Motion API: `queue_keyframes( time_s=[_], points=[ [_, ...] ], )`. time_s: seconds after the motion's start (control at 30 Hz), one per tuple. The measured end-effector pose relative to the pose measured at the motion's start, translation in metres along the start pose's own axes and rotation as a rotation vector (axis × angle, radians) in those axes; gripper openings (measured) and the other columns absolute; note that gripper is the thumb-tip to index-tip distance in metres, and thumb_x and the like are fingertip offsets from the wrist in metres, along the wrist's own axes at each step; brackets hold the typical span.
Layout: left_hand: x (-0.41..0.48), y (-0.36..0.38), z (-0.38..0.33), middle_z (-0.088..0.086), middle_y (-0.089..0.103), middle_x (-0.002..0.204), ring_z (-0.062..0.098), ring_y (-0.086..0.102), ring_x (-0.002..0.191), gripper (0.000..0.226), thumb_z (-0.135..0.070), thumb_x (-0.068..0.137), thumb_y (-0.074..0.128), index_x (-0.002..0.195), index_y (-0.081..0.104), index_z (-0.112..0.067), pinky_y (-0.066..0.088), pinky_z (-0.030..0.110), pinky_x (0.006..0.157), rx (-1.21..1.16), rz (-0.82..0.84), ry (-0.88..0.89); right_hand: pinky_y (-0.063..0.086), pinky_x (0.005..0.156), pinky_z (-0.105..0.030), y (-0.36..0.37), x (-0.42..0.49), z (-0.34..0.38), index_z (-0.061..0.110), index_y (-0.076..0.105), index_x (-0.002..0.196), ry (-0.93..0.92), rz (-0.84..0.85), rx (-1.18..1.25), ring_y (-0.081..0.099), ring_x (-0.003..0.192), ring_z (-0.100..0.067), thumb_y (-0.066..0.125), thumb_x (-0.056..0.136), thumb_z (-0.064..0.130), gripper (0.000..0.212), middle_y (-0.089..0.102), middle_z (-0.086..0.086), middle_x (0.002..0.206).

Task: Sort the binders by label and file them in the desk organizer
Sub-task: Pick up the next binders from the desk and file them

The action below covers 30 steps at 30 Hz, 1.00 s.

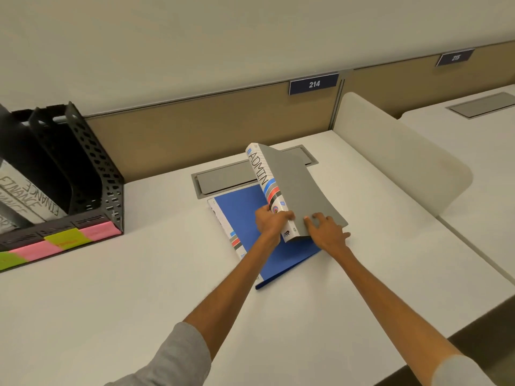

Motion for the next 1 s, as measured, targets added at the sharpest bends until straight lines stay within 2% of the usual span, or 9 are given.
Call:
queue_keyframes(
  time_s=[0.1, 0.3, 0.43, 0.57, 0.7, 0.83, 1.0],
  points=[
    [-0.005, -0.028, -0.022, 0.004, 0.072, 0.09, 0.019, 0.072, 0.076, 0.044, -0.008, 0.057, 0.086, 0.095, 0.065, -0.011, 0.06, 0.031, 0.062, -0.038, -0.07, 0.063, 0.019, 0.111, -0.064, -0.007, 0.001, 0.034, 0.028, 0.046, 0.135, -0.066, 0.0, 0.041, 0.049, 0.123, -0.039, 0.03, 0.096, 0.064, 0.055, 0.051, -0.011, 0.133],
    [-0.021, -0.088, -0.069, 0.007, 0.073, 0.097, 0.019, 0.072, 0.08, 0.045, -0.013, 0.063, 0.085, 0.104, 0.066, -0.008, 0.062, 0.033, 0.068, -0.14, -0.189, 0.167, 0.043, 0.103, -0.049, -0.012, -0.007, 0.135, 0.022, 0.044, 0.139, -0.312, 0.075, 0.196, 0.055, 0.118, -0.035, 0.034, 0.101, 0.052, 0.049, 0.056, -0.015, 0.133],
    [-0.036, -0.131, -0.093, 0.008, 0.072, 0.1, 0.02, 0.072, 0.081, 0.048, -0.014, 0.066, 0.086, 0.109, 0.066, -0.009, 0.062, 0.035, 0.071, -0.183, -0.247, 0.251, 0.045, 0.095, -0.038, -0.015, -0.028, 0.21, 0.02, 0.043, 0.14, -0.456, 0.102, 0.326, 0.057, 0.117, -0.029, 0.036, 0.102, 0.047, 0.046, 0.056, -0.012, 0.134],
    [-0.047, -0.183, -0.122, 0.008, 0.07, 0.107, 0.022, 0.071, 0.09, 0.056, -0.014, 0.066, 0.087, 0.117, 0.064, -0.007, 0.061, 0.039, 0.079, -0.151, -0.29, 0.384, 0.05, 0.098, -0.046, -0.018, -0.05, 0.278, 0.024, 0.042, 0.139, -0.552, 0.134, 0.42, 0.059, 0.116, -0.028, 0.038, 0.101, 0.051, 0.047, 0.057, -0.011, 0.134],
    [-0.059, -0.238, -0.148, 0.006, 0.067, 0.108, 0.017, 0.068, 0.093, 0.061, -0.013, 0.064, 0.087, 0.12, 0.062, -0.008, 0.06, 0.03, 0.079, -0.073, -0.361, 0.522, 0.051, 0.096, -0.049, -0.023, -0.076, 0.343, 0.028, 0.037, 0.143, -0.64, 0.165, 0.495, 0.059, 0.117, -0.026, 0.038, 0.099, 0.055, 0.052, 0.055, -0.009, 0.137],
    [-0.073, -0.283, -0.163, -0.001, 0.06, 0.1, 0.004, 0.063, 0.083, 0.06, -0.013, 0.064, 0.087, 0.119, 0.062, -0.011, 0.054, 0.012, 0.068, -0.008, -0.432, 0.642, 0.054, 0.092, -0.05, -0.035, -0.106, 0.412, 0.032, 0.031, 0.146, -0.759, 0.199, 0.566, 0.062, 0.115, -0.029, 0.036, 0.1, 0.055, 0.052, 0.053, -0.009, 0.14],
    [-0.085, -0.338, -0.171, -0.002, 0.059, 0.096, -0.009, 0.061, 0.079, 0.055, -0.011, 0.062, 0.087, 0.111, 0.062, -0.015, 0.051, 0.008, 0.063, 0.015, -0.508, 0.713, 0.059, 0.065, -0.042, -0.06, -0.143, 0.493, 0.04, 0.023, 0.145, -0.854, 0.256, 0.648, 0.059, 0.11, -0.026, 0.034, 0.1, 0.055, 0.048, 0.05, -0.002, 0.136]
  ],
)
Point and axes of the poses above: each hand's wrist, its own x-axis towards the middle knuckle, its own y-axis out of the palm, z = x × y, the point moved 9 cm from there along x, towards the middle knuckle
